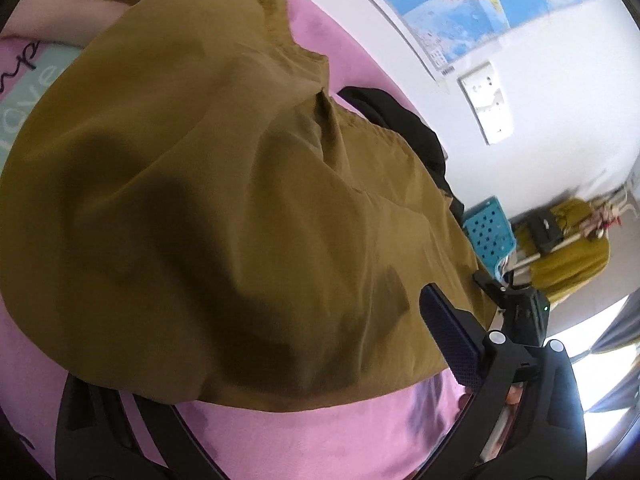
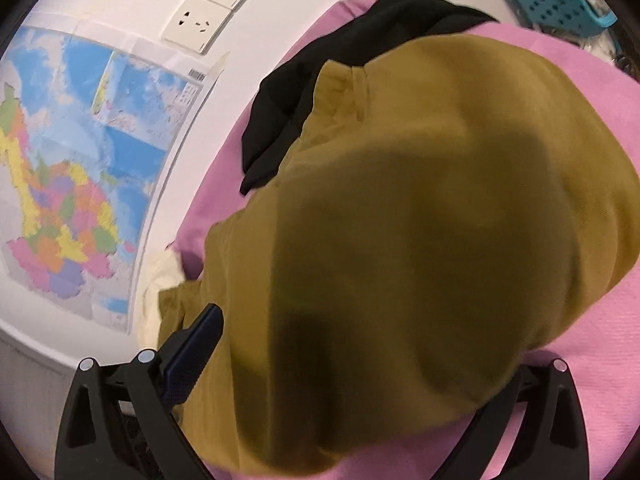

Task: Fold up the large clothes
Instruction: 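Grasp the folded olive-brown jacket bundle with both tools, then lift the jacket bundle with both tools and carry it toward the folded clothes stack, then lower the jacket bundle onto the cream and beige clothes stack with both tools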

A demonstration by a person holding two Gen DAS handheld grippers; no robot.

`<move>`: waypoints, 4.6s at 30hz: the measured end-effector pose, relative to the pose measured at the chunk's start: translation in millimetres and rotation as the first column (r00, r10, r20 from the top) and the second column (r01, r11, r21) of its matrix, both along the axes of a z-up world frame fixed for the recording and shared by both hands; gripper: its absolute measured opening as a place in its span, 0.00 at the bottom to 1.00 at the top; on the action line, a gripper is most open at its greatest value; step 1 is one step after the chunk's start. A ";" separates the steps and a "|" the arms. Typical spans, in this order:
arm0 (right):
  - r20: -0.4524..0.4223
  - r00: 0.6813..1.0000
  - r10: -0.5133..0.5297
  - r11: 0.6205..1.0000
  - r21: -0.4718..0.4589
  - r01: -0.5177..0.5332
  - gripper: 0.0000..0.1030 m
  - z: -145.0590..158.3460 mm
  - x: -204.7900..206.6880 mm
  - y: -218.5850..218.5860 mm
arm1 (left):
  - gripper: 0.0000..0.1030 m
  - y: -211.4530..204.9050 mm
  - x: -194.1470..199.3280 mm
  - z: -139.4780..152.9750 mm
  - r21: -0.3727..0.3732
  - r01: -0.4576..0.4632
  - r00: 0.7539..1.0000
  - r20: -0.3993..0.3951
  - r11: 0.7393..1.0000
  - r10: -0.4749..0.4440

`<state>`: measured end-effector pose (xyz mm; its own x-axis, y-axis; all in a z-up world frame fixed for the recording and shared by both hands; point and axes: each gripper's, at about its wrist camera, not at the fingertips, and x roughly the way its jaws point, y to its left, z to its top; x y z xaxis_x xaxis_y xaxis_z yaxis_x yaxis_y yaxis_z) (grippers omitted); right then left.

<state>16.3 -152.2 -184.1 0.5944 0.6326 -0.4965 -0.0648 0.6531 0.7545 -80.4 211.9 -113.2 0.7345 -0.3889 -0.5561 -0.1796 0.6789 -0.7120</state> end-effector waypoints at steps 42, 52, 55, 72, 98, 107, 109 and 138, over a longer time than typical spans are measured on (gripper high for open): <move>0.544 0.770 0.334 0.926 -0.038 -0.375 0.21 197.6 -20.9 39.4 | 0.42 21.9 -2.8 167.3 0.132 0.101 0.939 0.314 0.986 -0.138; 0.672 0.611 0.418 0.835 -0.019 -0.550 0.21 281.9 16.6 188.2 | 0.42 126.5 -40.7 273.8 0.282 -0.219 0.880 0.470 0.934 0.064; 0.673 0.583 0.454 0.801 -0.022 -0.598 0.21 288.6 29.1 245.2 | 0.42 169.2 -51.7 280.8 0.280 -0.314 0.864 0.479 0.907 0.151; 0.424 0.498 0.757 0.625 -0.246 -0.741 0.22 146.7 45.2 514.1 | 0.42 409.1 -65.0 136.8 0.326 -0.580 0.813 0.295 0.747 0.502; 0.353 0.618 0.703 0.701 -0.192 -0.687 0.11 126.1 97.4 370.6 | 0.70 409.3 -82.9 75.4 0.372 -0.588 0.798 0.122 0.718 0.590; 0.189 0.612 0.768 0.639 -0.289 -0.713 0.10 100.1 88.1 359.4 | 0.75 398.9 -89.3 74.7 0.426 -0.603 0.766 0.071 0.675 0.639; 0.160 0.630 0.760 0.642 -0.334 -0.690 0.27 113.1 85.5 360.6 | 0.79 392.3 -96.7 77.2 0.454 -0.612 0.745 0.056 0.648 0.664; 0.327 0.515 0.792 0.610 -0.448 -0.653 0.52 160.8 75.2 419.2 | 0.87 310.8 -74.0 79.3 0.543 -0.522 0.844 0.219 0.658 0.489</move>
